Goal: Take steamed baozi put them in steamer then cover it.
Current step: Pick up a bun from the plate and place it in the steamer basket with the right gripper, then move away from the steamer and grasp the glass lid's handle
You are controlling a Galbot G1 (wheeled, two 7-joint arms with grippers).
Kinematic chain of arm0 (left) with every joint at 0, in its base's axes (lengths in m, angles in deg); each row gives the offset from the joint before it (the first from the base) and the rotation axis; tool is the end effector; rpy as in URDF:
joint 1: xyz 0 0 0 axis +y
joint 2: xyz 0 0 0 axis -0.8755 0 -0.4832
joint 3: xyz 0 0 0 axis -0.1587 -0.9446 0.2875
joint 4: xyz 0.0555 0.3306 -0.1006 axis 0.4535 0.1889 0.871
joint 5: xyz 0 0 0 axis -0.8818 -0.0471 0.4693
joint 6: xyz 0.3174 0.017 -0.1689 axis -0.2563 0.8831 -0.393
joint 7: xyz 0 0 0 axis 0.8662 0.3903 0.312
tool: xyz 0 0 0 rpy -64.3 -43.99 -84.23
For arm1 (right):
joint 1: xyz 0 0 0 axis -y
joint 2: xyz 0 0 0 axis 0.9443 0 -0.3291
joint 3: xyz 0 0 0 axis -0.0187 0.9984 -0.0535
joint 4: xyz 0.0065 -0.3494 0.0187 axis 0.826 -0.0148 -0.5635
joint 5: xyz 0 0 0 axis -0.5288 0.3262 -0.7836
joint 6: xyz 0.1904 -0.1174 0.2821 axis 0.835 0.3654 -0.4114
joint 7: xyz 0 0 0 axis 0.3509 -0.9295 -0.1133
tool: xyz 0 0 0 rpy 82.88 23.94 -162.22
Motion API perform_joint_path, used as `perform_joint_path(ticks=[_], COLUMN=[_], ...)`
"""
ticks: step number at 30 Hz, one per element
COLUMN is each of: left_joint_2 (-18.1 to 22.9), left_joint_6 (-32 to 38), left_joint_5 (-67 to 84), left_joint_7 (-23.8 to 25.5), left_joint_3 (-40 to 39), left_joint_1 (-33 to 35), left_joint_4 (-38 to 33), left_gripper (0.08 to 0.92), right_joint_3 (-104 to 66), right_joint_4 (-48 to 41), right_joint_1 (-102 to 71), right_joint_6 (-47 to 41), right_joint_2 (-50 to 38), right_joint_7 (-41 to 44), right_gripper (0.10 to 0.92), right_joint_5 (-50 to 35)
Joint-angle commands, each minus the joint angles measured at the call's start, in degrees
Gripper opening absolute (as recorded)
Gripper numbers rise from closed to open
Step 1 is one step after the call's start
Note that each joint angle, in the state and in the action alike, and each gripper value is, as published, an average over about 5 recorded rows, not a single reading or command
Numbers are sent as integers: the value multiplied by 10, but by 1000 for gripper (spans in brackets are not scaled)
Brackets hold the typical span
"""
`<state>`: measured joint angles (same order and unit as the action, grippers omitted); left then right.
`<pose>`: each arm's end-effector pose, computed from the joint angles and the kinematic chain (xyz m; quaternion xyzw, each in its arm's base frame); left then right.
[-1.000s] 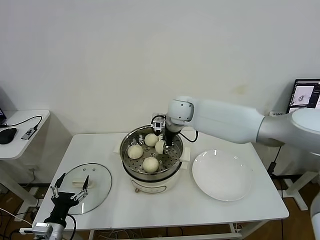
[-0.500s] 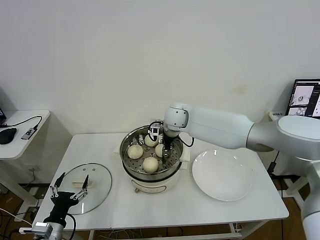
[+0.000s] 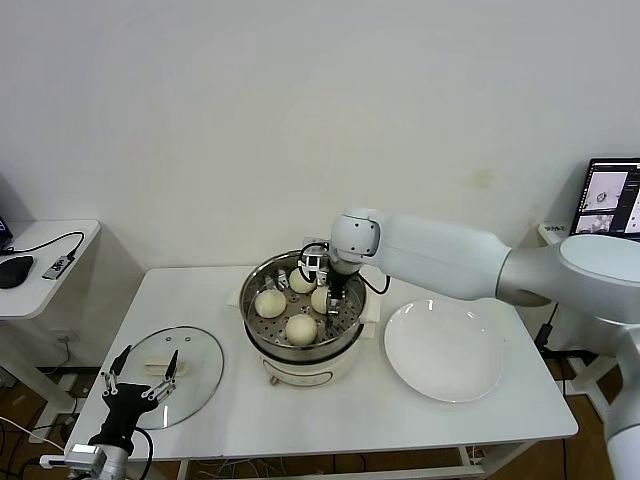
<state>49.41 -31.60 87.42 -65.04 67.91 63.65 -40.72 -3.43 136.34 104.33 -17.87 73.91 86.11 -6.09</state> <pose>0.1687 0.1484 -0.3268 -0.0064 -0.9955 -0.0929 0.0183 0.5555 0.1500 -0.1155 0.4778 -0.6071 0.5085 0.3801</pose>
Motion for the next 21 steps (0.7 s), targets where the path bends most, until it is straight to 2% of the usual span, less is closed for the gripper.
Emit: perform_joint_path(ticks=[1, 6, 12, 17, 21], left_joint_2=[-1, -3, -3, -2, -2], left_joint_6=[-1, 0, 0, 0, -1], left_joint_5=[0, 0, -2, -4, -5], left_joint_7=[0, 0, 0, -1, -4], left_joint_3=[0, 1, 2, 3, 3], left_joint_1=[-1, -2, -1, 0, 1], left_joint_4=[1, 6, 8, 7, 7], left_gripper=[823, 823, 823, 823, 823], right_joint_3=[-22, -63, -156, -269, -406], right_joint_4=[68, 141, 241, 291, 316], right_joint_1=[14, -4, -86, -224, -376], right_joint_6=[0, 8, 42, 164, 264], right_joint_2=[-60, -133, -223, -277, -302], right_joint_7=[-9, -66, -212, -335, -378], right_gripper=[818, 823, 823, 823, 823], right_joint_5=[-8, -25, -54, -70, -20])
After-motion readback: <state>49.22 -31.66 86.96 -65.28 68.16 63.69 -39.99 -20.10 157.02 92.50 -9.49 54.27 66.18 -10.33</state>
